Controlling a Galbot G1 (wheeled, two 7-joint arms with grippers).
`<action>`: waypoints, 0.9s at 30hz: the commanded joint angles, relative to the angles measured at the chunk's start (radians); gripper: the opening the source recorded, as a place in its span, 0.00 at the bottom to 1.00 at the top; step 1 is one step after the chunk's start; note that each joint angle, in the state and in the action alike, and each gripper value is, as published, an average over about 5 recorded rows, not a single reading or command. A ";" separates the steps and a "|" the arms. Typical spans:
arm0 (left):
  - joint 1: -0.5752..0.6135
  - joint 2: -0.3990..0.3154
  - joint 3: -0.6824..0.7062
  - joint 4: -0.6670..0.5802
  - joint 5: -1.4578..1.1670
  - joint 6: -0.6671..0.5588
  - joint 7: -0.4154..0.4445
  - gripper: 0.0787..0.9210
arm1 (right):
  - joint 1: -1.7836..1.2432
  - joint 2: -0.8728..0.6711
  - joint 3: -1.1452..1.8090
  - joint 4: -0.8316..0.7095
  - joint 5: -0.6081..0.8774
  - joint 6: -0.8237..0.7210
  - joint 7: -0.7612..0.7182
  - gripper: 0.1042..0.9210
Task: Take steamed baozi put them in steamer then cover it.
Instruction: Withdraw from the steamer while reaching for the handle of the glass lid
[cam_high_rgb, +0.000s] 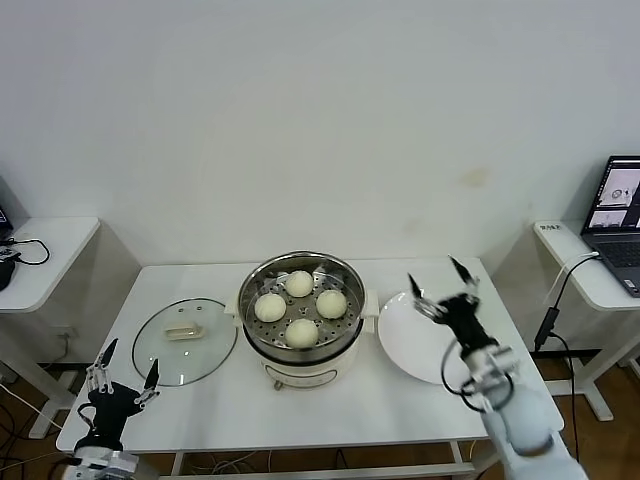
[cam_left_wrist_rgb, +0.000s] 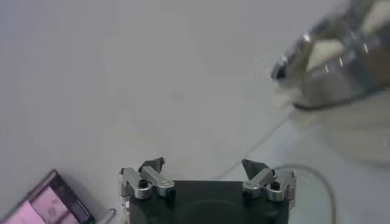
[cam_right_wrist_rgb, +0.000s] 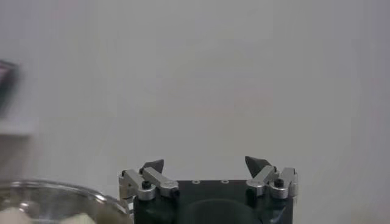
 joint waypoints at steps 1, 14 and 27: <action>-0.125 0.139 0.054 0.297 0.522 -0.073 -0.048 0.88 | -0.351 0.171 0.300 0.072 -0.028 0.065 -0.018 0.88; -0.445 0.128 0.191 0.523 0.674 -0.107 -0.063 0.88 | -0.364 0.197 0.330 0.064 -0.017 0.061 -0.008 0.88; -0.595 0.120 0.258 0.711 0.670 -0.106 -0.053 0.88 | -0.359 0.194 0.336 0.043 -0.014 0.058 -0.019 0.88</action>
